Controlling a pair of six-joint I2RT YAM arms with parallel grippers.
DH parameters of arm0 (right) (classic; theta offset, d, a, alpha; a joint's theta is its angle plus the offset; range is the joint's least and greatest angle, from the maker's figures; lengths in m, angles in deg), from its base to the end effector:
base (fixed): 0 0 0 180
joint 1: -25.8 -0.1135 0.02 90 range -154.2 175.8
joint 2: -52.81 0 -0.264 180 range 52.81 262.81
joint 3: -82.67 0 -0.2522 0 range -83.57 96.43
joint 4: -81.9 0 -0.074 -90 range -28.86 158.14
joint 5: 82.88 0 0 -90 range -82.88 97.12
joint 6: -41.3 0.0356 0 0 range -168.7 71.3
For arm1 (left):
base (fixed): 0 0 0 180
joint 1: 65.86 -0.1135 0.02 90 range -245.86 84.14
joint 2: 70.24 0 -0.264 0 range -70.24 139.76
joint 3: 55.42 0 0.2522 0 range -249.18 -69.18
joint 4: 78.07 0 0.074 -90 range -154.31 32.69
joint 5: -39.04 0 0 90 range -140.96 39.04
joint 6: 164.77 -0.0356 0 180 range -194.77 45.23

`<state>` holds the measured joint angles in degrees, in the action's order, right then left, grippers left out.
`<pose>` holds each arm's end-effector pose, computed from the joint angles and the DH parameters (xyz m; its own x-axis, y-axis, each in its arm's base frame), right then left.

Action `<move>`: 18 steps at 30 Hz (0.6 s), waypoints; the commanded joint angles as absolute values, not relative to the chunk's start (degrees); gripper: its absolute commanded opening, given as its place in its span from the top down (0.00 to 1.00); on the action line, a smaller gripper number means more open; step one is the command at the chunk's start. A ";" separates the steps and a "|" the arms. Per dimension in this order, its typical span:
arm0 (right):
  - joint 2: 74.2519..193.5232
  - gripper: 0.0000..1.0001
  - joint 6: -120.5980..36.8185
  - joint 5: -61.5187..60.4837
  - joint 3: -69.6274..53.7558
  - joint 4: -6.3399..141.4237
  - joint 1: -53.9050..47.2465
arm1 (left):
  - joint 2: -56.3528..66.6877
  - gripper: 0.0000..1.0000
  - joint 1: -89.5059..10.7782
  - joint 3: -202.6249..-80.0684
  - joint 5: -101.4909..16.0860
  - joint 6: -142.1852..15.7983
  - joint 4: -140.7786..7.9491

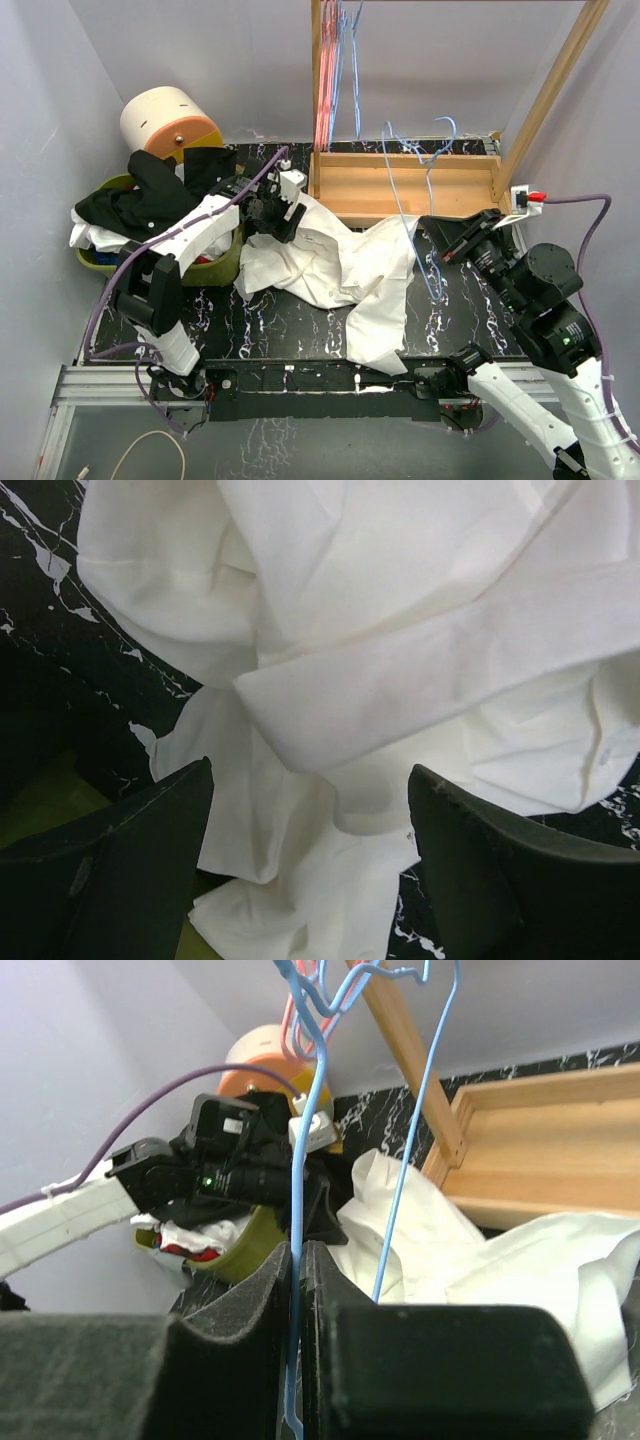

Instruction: Place the shirt on the hanger

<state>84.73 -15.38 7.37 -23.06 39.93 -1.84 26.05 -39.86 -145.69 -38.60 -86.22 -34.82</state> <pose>0.0815 0.0425 0.4237 -0.2478 0.4903 -0.8356 -0.3876 0.7402 0.5493 0.3298 -0.1694 0.2670 -0.5576 0.4877 -0.6717 0.6779 0.7345 -0.0295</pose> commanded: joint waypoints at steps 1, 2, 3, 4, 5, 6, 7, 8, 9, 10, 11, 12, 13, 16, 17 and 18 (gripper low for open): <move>83.43 0.92 -12.06 4.12 -26.13 40.81 -1.88 | 28.66 0.28 -39.76 -148.47 -40.24 -86.16 -37.50; 83.07 0.92 -12.13 4.32 -26.53 40.88 -1.85 | 29.41 0.32 -39.69 -148.98 -40.04 -85.95 -37.43; 82.78 0.92 -12.10 4.64 -26.80 40.86 -1.86 | 30.11 0.39 -39.67 -149.39 -39.77 -85.82 -37.26; 82.54 0.92 -12.08 5.07 -27.05 40.85 -1.86 | 30.72 0.43 -39.60 -149.60 -39.63 -85.62 -37.24; 82.38 0.92 -12.13 5.45 -27.14 40.84 -1.82 | 31.15 0.47 -39.44 -149.80 -39.67 -85.51 -37.31; 82.23 0.92 -12.14 5.76 -27.29 40.83 -1.87 | 31.49 0.51 -39.39 -149.96 -39.69 -85.42 -37.33; 82.06 0.92 -12.16 5.80 -27.46 40.87 -1.82 | 31.64 0.56 -39.21 -150.25 -39.71 -85.44 -37.36; 81.93 0.92 -12.20 5.68 -27.61 40.93 -1.86 | 31.78 0.62 -39.09 -150.59 -39.74 -85.41 -37.31; 81.72 0.92 -12.41 5.26 -27.93 40.85 -1.88 | 31.80 0.70 -38.93 -151.16 -39.63 -85.33 -37.13; 81.48 0.92 -12.51 4.76 -28.23 40.69 -1.85 | 31.70 0.79 -38.67 -151.79 -39.21 -85.32 -36.89; 81.09 0.92 -12.29 4.47 -28.61 40.06 -1.82 | 31.61 0.89 -38.16 -152.73 -39.00 -85.43 -36.59; 80.64 0.92 -11.58 4.03 -29.15 38.96 -1.84 | 31.50 0.97 -37.66 -153.91 -38.82 -85.47 -36.10; 79.73 0.92 -10.73 3.36 -29.99 38.05 -1.84 | 31.41 1.00 -37.08 -155.18 -38.23 -85.54 -35.46; 76.28 0.92 -8.35 -0.98 -32.81 38.43 -1.84 | 31.25 1.00 -34.82 -159.80 -37.43 -86.01 -33.95; 74.97 0.92 -7.72 -2.74 -33.48 38.74 -1.88 | 31.63 1.00 -34.09 -161.50 -37.43 -86.02 -33.36; 74.25 0.92 -7.35 -4.46 -33.51 38.67 -1.81 | 32.26 1.00 -33.55 -163.20 -37.66 -85.91 -32.57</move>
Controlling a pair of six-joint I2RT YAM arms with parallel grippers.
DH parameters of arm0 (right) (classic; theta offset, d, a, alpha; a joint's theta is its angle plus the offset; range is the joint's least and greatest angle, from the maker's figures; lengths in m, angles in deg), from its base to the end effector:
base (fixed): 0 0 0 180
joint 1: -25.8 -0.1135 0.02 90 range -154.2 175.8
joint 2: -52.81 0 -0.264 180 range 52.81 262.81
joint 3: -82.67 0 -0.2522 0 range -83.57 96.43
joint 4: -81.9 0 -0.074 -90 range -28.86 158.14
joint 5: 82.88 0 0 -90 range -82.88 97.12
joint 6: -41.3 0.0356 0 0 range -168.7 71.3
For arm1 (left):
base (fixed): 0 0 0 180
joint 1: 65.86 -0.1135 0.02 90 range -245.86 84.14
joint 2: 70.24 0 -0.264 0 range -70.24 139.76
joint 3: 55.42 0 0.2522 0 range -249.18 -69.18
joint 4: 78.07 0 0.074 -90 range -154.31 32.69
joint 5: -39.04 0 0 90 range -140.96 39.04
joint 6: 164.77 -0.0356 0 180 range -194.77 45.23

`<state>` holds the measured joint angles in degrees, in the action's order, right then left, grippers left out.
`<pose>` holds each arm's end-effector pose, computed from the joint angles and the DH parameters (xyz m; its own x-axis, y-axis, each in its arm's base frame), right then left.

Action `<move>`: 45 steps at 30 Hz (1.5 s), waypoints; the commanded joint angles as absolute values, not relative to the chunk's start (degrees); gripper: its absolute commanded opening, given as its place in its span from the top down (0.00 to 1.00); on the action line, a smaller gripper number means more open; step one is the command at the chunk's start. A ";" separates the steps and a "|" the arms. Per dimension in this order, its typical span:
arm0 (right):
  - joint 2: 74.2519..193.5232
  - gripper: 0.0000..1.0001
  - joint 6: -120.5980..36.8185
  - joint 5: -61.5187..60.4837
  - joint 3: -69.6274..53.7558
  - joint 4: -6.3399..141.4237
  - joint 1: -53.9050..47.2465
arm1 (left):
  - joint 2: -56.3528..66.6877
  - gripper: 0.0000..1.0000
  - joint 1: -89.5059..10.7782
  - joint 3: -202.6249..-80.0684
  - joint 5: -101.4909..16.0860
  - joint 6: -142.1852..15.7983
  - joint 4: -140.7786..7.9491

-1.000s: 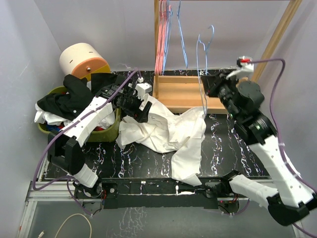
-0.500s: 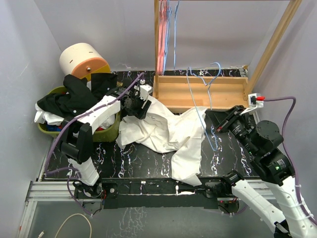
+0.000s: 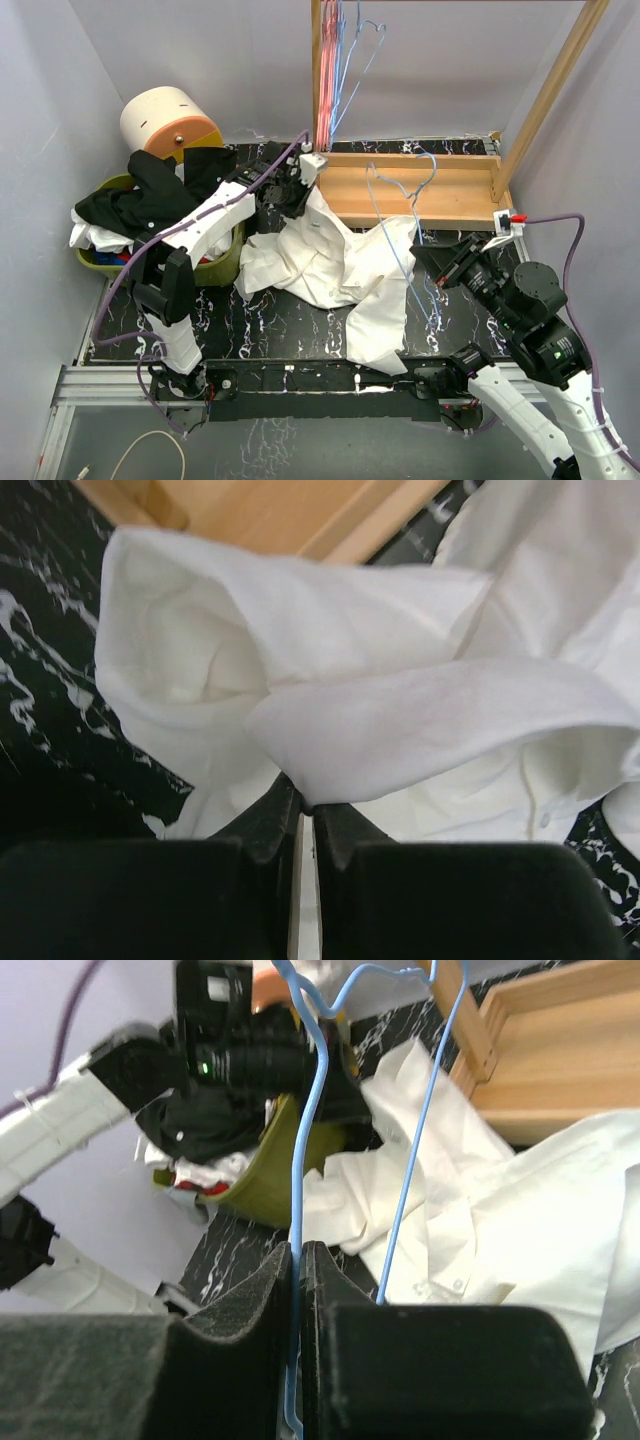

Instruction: Place the shirt on the hanger

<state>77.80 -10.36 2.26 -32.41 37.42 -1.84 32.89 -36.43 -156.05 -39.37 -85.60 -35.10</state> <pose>0.0723 0.0413 0.3782 -0.3883 0.4944 -0.7777 -0.3776 0.6844 0.6236 0.3521 -0.2068 0.2820 -0.4963 0.4913 -0.7157 0.7100 0.7042 -0.0089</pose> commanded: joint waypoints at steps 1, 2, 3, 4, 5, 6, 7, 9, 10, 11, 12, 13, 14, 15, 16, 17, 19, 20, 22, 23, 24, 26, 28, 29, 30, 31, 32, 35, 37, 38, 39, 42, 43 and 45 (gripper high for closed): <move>73.86 0.92 -6.86 -5.82 -33.34 38.08 -1.83 | 33.11 0.97 -33.19 -164.81 -37.84 -85.60 -31.61; 73.64 0.92 -6.34 -6.93 -33.05 37.25 -1.85 | 33.91 0.95 -32.98 -166.35 -37.82 -85.26 -31.01; 73.47 0.92 -5.90 -8.08 -32.79 36.39 -1.85 | 34.64 0.92 -32.96 -167.47 -37.79 -84.84 -30.55; 73.13 0.92 -5.31 -9.21 -32.70 35.82 -1.88 | 35.10 0.86 -32.89 -168.33 -38.03 -84.46 -30.40; 72.65 0.92 -4.32 -10.31 -32.78 35.52 -1.83 | 35.48 0.82 -32.87 -168.94 -38.26 -84.27 -30.35; 71.95 0.92 -3.43 -11.17 -32.96 35.43 -1.86 | 35.76 0.79 -32.89 -169.34 -38.46 -84.12 -30.39; 71.12 0.92 -2.60 -11.80 -33.29 35.30 -1.87 | 35.95 0.75 -32.89 -169.51 -38.93 -83.93 -30.57; 69.54 0.92 -1.38 -12.22 -33.70 34.97 -1.88 | 36.47 0.73 -32.84 -169.83 -39.86 -83.60 -30.96; 68.95 0.92 -1.26 -11.65 -33.73 34.08 -1.85 | 36.85 0.72 -32.88 -170.00 -40.22 -83.32 -31.19; 68.59 0.92 -1.36 -10.78 -33.41 32.85 -1.86 | 37.48 0.72 -32.86 -170.22 -40.57 -82.73 -31.24; 68.33 0.92 -1.71 -10.24 -33.12 31.71 -1.84 | 38.31 0.72 -32.90 -170.84 -40.67 -82.24 -31.07; 68.28 0.92 -2.15 -10.04 -32.74 30.77 -1.88 | 39.25 0.73 -32.83 -171.37 -40.74 -81.72 -30.93; 68.33 0.92 -2.47 -10.13 -32.33 30.11 -1.89 | 40.14 0.74 -32.84 -171.92 -40.91 -81.05 -30.76; 68.50 0.92 -2.86 -10.35 -31.99 29.48 -1.88 | 40.95 0.75 -32.89 -172.47 -40.80 -80.42 -30.41; 68.69 0.92 -3.12 -10.49 -31.75 28.90 -1.85 | 41.65 0.75 -32.90 -172.89 -40.82 -79.99 -30.01; 68.91 0.92 -3.36 -10.58 -31.64 28.17 -1.88 | 42.15 0.73 -32.89 -173.23 -41.02 -79.82 -29.65; 68.87 0.92 -3.40 -11.20 -31.94 27.29 -1.75 | 42.30 0.50 -32.90 -172.90 -41.30 -79.63 -29.44; 68.77 0.92 -3.40 -11.51 -32.23 27.05 -1.72 | 41.87 0.40 -32.90 -172.16 -41.14 -79.66 -29.37; 68.27 0.92 -3.26 -11.72 -33.09 27.01 -1.75 | 40.77 0.34 -32.90 -170.44 -40.84 -79.62 -29.84; 67.76 0.92 -3.11 -11.65 -33.45 27.00 -1.80 | 40.16 0.31 -32.88 -169.50 -40.42 -79.62 -30.29; 67.46 0.92 -3.17 -11.54 -33.80 27.08 -1.73 | 39.43 0.31 -32.90 -168.04 -40.24 -79.63 -30.69; 67.23 0.92 -3.38 -11.44 -34.53 27.07 -1.73 | 37.98 0.31 -32.90 -166.08 -40.32 -79.72 -31.27; 67.38 0.92 -3.44 -11.70 -35.12 27.50 -1.73 | 37.03 0.34 -32.86 -164.47 -40.70 -79.85 -31.85; 67.55 0.92 -3.40 -11.99 -35.45 27.89 -1.72 | 36.47 0.36 -32.90 -163.58 -40.84 -79.88 -32.19; 67.69 0.92 -3.39 -12.30 -35.82 28.22 -1.77 | 35.89 0.38 -32.90 -162.52 -40.62 -79.92 -32.60; 67.85 0.92 -3.39 -12.71 -36.15 28.57 -1.69 | 35.40 0.40 -32.96 -161.47 -40.33 -79.90 -33.11; 67.95 0.92 -3.30 -13.07 -36.45 28.78 -1.69 | 34.81 0.41 -32.94 -160.13 -39.88 -79.90 -33.70; 68.25 0.92 -3.38 -13.46 -37.06 29.15 -1.67 | 33.02 0.42 -32.91 -156.61 -38.27 -79.45 -35.39; 68.22 0.92 -3.50 -13.12 -37.24 29.24 -1.71 | 32.02 0.44 -32.96 -154.88 -37.78 -79.36 -36.41; 68.27 0.92 -3.65 -12.95 -37.33 29.24 -1.71 | 31.72 0.46 -32.99 -154.20 -37.84 -79.37 -37.01; 68.34 0.92 -3.81 -12.92 -37.46 29.35 -1.71 | 31.64 0.48 -32.93 -153.83 -37.94 -79.42 -37.39; 68.90 0.92 -4.29 -13.09 -38.00 29.51 -1.68 | 32.15 0.50 -32.99 -152.97 -38.28 -79.26 -38.62; 69.09 0.92 -4.44 -12.97 -38.18 29.50 -1.65 | 32.49 0.51 -32.98 -152.93 -38.40 -79.27 -38.76; 69.32 0.92 -4.46 -12.56 -38.30 29.46 -1.64 | 33.20 0.53 -33.06 -153.31 -38.40 -79.02 -38.97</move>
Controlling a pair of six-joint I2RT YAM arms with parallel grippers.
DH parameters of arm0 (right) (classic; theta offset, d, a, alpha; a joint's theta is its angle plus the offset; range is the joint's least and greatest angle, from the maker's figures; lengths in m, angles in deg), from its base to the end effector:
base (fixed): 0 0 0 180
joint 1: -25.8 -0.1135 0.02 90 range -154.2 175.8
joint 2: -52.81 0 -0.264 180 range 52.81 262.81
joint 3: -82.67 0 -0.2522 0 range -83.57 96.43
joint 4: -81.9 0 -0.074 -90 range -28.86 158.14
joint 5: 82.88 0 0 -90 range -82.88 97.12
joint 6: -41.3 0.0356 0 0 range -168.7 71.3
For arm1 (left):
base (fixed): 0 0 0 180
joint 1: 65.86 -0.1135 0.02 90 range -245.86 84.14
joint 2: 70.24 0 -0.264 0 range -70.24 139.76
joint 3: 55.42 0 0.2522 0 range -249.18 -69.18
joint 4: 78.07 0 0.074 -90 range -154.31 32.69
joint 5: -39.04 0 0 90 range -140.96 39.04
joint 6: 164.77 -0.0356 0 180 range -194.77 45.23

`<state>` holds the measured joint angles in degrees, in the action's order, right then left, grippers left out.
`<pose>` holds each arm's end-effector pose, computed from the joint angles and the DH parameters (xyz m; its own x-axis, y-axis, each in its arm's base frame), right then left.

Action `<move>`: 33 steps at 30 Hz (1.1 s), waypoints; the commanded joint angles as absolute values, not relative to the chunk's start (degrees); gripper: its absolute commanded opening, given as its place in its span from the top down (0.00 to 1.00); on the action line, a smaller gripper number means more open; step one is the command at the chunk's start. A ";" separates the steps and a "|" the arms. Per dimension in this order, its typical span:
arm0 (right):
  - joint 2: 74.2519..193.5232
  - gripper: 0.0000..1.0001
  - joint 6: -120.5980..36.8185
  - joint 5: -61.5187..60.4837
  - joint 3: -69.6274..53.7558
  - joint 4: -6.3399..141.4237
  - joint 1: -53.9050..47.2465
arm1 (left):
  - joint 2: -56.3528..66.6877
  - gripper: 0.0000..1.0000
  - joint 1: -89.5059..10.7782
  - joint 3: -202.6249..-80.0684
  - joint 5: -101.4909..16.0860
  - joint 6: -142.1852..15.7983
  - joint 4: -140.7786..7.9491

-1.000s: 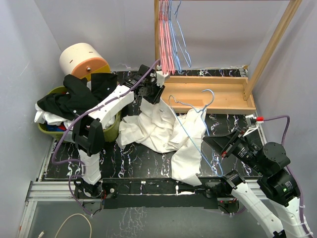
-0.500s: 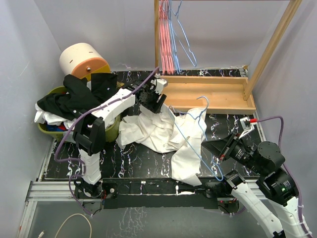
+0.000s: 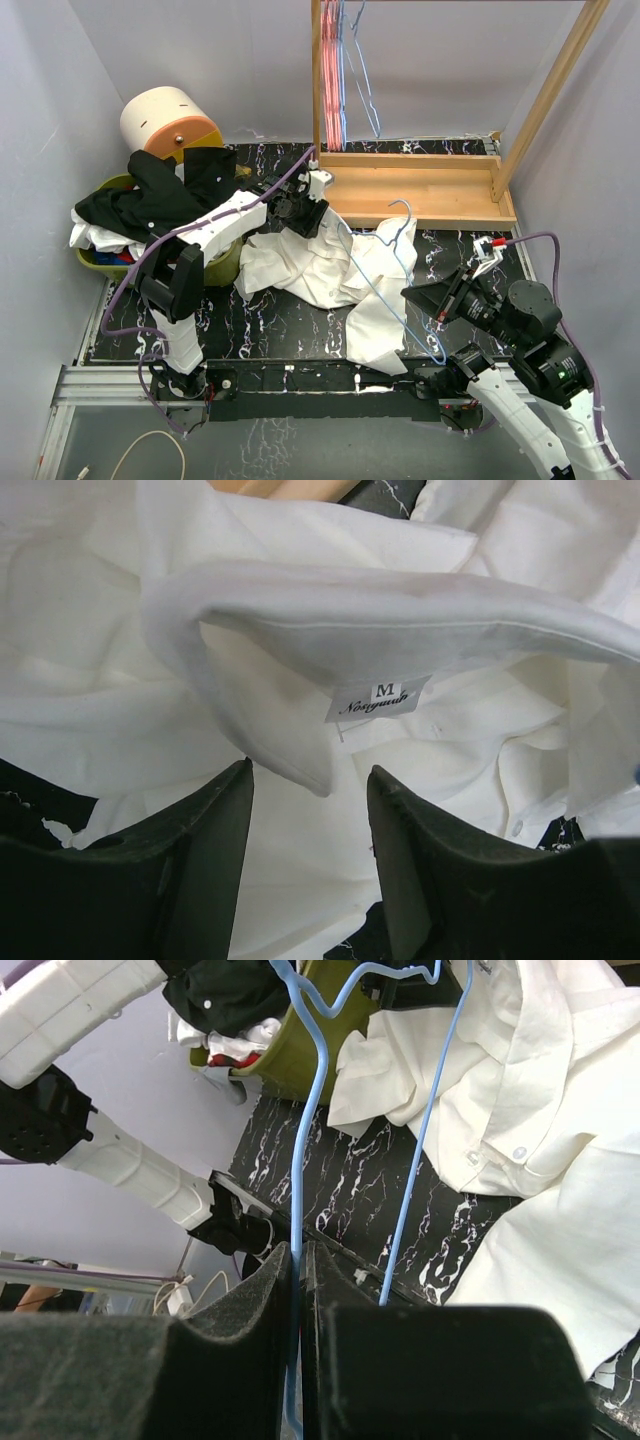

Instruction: Place the shirt on the hanger

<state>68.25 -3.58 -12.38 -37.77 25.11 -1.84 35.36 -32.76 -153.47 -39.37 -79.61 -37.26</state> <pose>0.0401 0.0344 0.3358 -0.6514 0.4129 -0.6366 -0.3745 0.5547 0.7430 0.3424 -0.2317 0.2533 -0.5693 0.4698 -0.6747 0.6973 0.7106 -0.0935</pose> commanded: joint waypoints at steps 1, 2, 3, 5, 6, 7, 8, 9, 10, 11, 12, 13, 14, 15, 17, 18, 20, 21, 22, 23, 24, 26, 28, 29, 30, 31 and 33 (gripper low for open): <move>69.43 0.92 -4.56 -12.34 -38.35 29.39 -1.68 | 33.43 0.54 -33.03 -153.43 -38.42 -78.96 -39.08; 69.62 0.92 -4.70 -12.28 -38.31 29.30 -1.71 | 33.65 0.54 -33.05 -153.60 -38.40 -78.91 -39.20; 69.82 0.92 -4.92 -12.36 -38.31 29.09 -1.66 | 33.88 0.55 -33.01 -153.71 -38.44 -78.89 -39.32; 70.24 0.92 -5.22 -12.47 -38.39 28.37 -1.66 | 34.38 0.65 -33.06 -153.85 -38.95 -78.70 -39.47; 70.69 0.92 -5.47 -12.54 -38.42 28.06 -1.71 | 34.72 0.75 -33.05 -154.01 -39.53 -78.49 -39.58; 71.04 0.92 -5.54 -12.76 -38.40 27.95 -1.63 | 34.97 0.90 -33.03 -154.31 -40.17 -78.22 -39.48; 71.32 0.92 -5.55 -12.93 -38.39 28.16 -1.68 | 35.16 1.00 -33.04 -154.94 -40.31 -78.15 -38.97; 71.55 0.92 -5.56 -13.12 -38.44 28.68 -1.71 | 35.18 1.00 -33.13 -155.30 -40.25 -78.13 -38.62; 71.72 0.92 -5.51 -13.22 -38.48 29.29 -1.71 | 34.89 1.00 -33.28 -155.46 -40.13 -78.21 -38.61; 71.74 0.92 -5.45 -13.33 -38.67 29.96 -1.67 | 34.50 1.00 -33.34 -155.44 -39.93 -78.21 -38.69; 71.80 0.92 -5.39 -13.35 -38.92 30.58 -1.70 | 34.06 1.00 -33.47 -155.47 -39.75 -78.28 -38.61; 71.98 0.92 -5.45 -13.43 -39.31 31.21 -1.71 | 33.52 1.00 -33.55 -155.60 -39.58 -78.29 -38.31; 72.29 0.92 -5.38 -13.56 -39.79 32.01 -1.71 | 32.72 1.00 -33.64 -155.65 -38.92 -78.48 -38.02; 72.66 0.92 -5.33 -13.98 -40.37 33.12 -1.69 | 31.74 1.00 -33.64 -155.62 -38.32 -78.69 -37.80; 73.48 0.92 -4.67 -14.66 -41.81 35.86 -1.63 | 30.23 1.00 -33.76 -156.31 -37.23 -79.12 -36.42; 73.90 0.92 -4.19 -14.94 -42.41 37.29 -1.66 | 29.74 1.00 -33.85 -156.86 -36.87 -79.35 -35.39; 74.73 0.92 -3.74 -15.24 -43.50 40.57 -1.64 | 28.46 1.00 -34.46 -157.21 -36.12 -79.43 -34.42; 75.10 0.92 -3.87 -15.21 -43.83 41.57 -1.66 | 28.10 1.00 -34.59 -157.36 -35.64 -79.43 -34.10; 75.52 0.92 -4.13 -15.08 -44.06 42.49 -1.68 | 27.71 1.00 -34.88 -157.48 -35.13 -79.44 -33.79; 76.04 0.92 -4.48 -14.82 -44.16 43.12 -1.69 | 27.47 1.00 -35.15 -157.55 -34.69 -79.42 -33.63; 76.66 0.92 -4.94 -14.69 -44.15 43.68 -1.68 | 27.20 1.00 -35.33 -157.51 -34.34 -79.35 -33.55; 77.97 0.92 -5.50 -14.75 -44.32 45.22 -1.68 | 26.87 1.00 -35.70 -157.59 -33.54 -79.13 -33.29; 78.96 0.92 -5.65 -14.60 -44.64 47.19 -1.69 | 26.66 1.00 -35.97 -157.95 -32.63 -79.10 -32.84; 79.33 0.92 -5.77 -14.42 -45.10 48.52 -1.67 | 26.50 1.00 -36.11 -158.24 -32.24 -79.12 -32.52; 79.68 0.92 -5.71 -14.08 -45.55 49.88 -1.65 | 26.38 1.00 -36.14 -158.50 -31.82 -79.16 -32.27; 80.18 0.92 -5.71 -13.70 -46.00 51.24 -1.70 | 26.31 1.00 -36.15 -158.74 -31.70 -79.17 -32.04; 81.55 0.92 -6.36 -12.97 -46.52 54.18 -1.64 | 26.10 1.00 -36.15 -159.11 -31.41 -79.30 -31.62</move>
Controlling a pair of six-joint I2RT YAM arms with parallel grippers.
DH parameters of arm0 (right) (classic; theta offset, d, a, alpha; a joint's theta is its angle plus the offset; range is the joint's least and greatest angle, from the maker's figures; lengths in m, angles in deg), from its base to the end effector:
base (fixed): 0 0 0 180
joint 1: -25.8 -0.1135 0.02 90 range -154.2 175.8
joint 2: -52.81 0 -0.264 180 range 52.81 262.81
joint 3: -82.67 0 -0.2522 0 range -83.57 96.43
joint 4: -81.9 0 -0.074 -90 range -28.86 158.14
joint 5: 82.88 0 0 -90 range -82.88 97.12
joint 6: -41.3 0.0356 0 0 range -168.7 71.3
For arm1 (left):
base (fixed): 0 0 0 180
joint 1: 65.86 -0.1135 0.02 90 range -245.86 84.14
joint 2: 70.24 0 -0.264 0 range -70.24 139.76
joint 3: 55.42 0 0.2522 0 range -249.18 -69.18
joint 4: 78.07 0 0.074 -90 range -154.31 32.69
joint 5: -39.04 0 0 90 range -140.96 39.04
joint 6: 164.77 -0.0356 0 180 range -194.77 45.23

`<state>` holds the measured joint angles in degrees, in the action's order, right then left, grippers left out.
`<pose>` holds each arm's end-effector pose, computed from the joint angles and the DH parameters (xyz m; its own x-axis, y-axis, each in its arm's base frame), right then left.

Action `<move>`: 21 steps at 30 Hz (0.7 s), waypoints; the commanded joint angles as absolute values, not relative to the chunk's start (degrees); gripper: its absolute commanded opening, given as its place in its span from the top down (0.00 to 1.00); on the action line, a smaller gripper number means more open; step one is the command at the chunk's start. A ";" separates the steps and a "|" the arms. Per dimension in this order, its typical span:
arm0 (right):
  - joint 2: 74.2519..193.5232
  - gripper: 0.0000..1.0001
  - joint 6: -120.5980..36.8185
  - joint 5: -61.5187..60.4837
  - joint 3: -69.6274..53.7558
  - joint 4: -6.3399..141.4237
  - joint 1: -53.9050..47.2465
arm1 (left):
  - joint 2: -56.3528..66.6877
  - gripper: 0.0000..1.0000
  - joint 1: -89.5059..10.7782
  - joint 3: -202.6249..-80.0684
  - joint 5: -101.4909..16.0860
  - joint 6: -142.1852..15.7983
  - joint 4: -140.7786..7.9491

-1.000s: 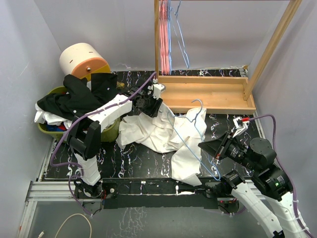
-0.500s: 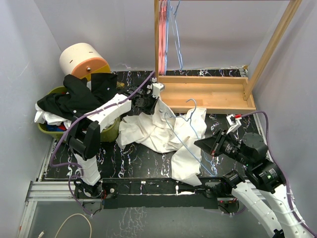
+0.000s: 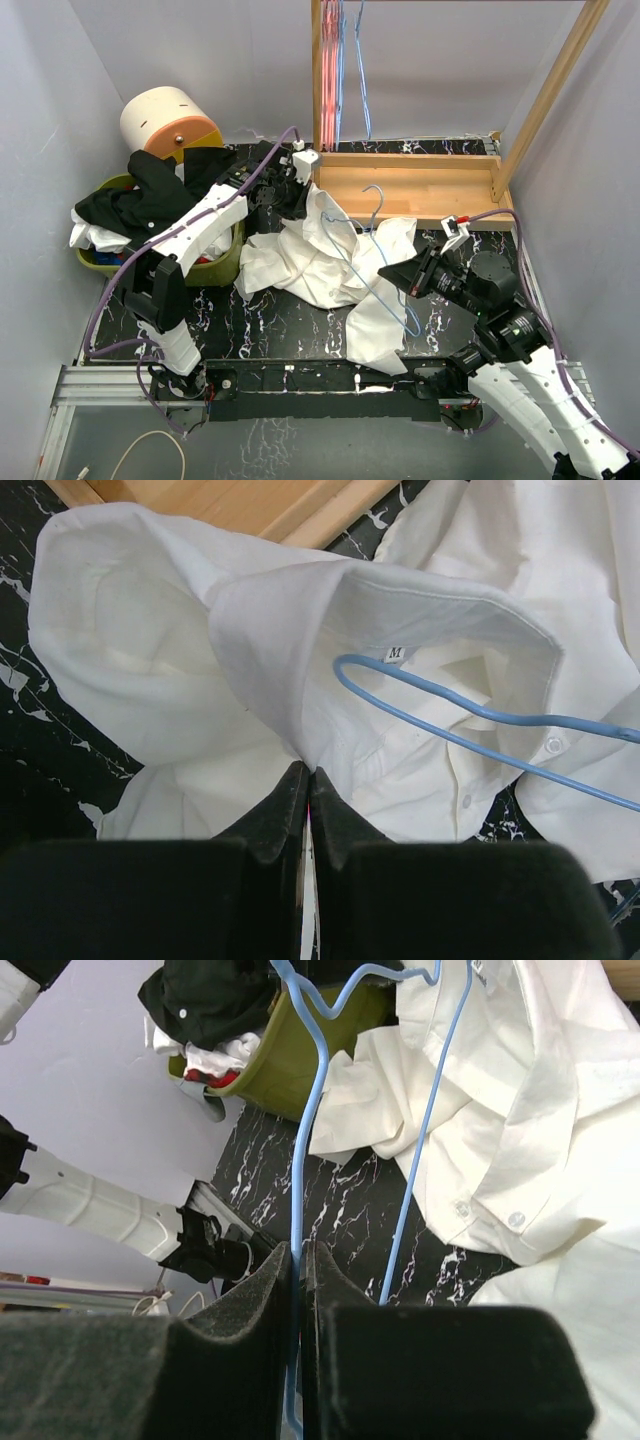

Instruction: Place the shirt on the hanger

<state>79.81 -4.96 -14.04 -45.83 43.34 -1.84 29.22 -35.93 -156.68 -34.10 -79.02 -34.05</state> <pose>0.0988 0.0662 0.3119 -0.6691 0.3775 -0.6402 -0.3879 0.5574 0.7340 0.3376 -0.2063 0.3092 -0.5316 0.3879 -0.7530 0.7050 0.6954 -0.1395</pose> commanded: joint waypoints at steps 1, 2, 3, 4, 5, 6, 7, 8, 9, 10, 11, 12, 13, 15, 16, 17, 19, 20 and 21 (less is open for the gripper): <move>82.75 0.92 -7.00 -12.59 -46.52 55.02 -1.66 | 26.05 1.00 -36.16 -159.36 -31.25 -79.38 -31.43; 84.15 0.92 -7.78 -12.42 -46.44 55.40 -1.69 | 25.99 1.00 -36.28 -159.66 -31.05 -79.35 -31.25; 85.50 0.92 -8.67 -12.34 -46.13 55.47 -1.69 | 25.96 1.00 -36.27 -160.03 -30.84 -79.43 -31.11; 86.86 0.92 -9.54 -12.38 -45.84 55.52 -1.71 | 25.94 1.00 -36.26 -160.65 -30.51 -79.48 -30.74; 87.89 0.92 -10.33 -12.38 -45.87 55.79 -1.67 | 25.98 1.00 -36.25 -161.34 -30.08 -79.61 -30.33; 88.64 0.92 -11.01 -12.30 -45.98 56.39 -1.70 | 26.16 1.00 -36.24 -162.14 -29.74 -79.64 -30.03; 89.13 0.92 -11.54 -11.88 -46.23 57.44 -1.71 | 26.31 1.00 -36.29 -163.04 -29.17 -79.58 -29.40; 89.52 0.92 -12.03 -11.45 -46.48 59.19 -1.71 | 26.47 1.00 -36.25 -163.85 -28.53 -79.48 -28.98; 89.99 0.92 -12.39 -10.85 -46.56 60.53 -1.65 | 26.67 1.00 -36.24 -164.56 -27.87 -79.39 -28.79; 90.60 0.92 -12.68 -10.36 -46.60 62.02 -1.70 | 26.78 1.00 -36.26 -165.22 -27.24 -79.31 -28.40; 91.31 0.92 -13.05 -9.95 -46.57 63.58 -1.71 | 26.87 1.00 -36.25 -165.84 -26.74 -79.31 -28.07; 92.17 0.92 -13.23 -9.73 -46.58 65.54 -1.71 | 26.96 1.00 -36.24 -166.34 -26.39 -79.27 -27.76; 93.09 0.92 -13.28 -9.61 -46.64 67.47 -1.66 | 27.01 1.00 -36.27 -166.72 -26.15 -79.40 -27.46; 95.13 0.92 -13.06 -9.85 -47.17 72.09 -1.69 | 27.31 1.00 -36.28 -167.70 -25.87 -79.67 -26.39; 96.37 0.92 -12.66 -10.15 -47.52 74.28 -1.65 | 27.25 1.00 -36.26 -168.19 -25.80 -79.83 -25.91; 97.70 0.92 -12.26 -10.71 -47.87 76.40 -1.63 | 27.19 1.00 -36.28 -168.55 -25.96 -80.05 -25.57; 100.26 0.92 -10.97 -12.34 -48.38 79.79 -1.67 | 27.17 1.00 -36.24 -169.94 -26.65 -80.62 -24.91; 101.31 0.92 -10.49 -13.40 -48.67 81.55 -1.70 | 27.08 1.00 -36.29 -170.43 -27.11 -80.89 -24.79; 102.47 0.92 -9.84 -14.31 -49.40 83.28 -1.71 | 27.04 1.00 -36.27 -170.88 -27.58 -81.23 -24.62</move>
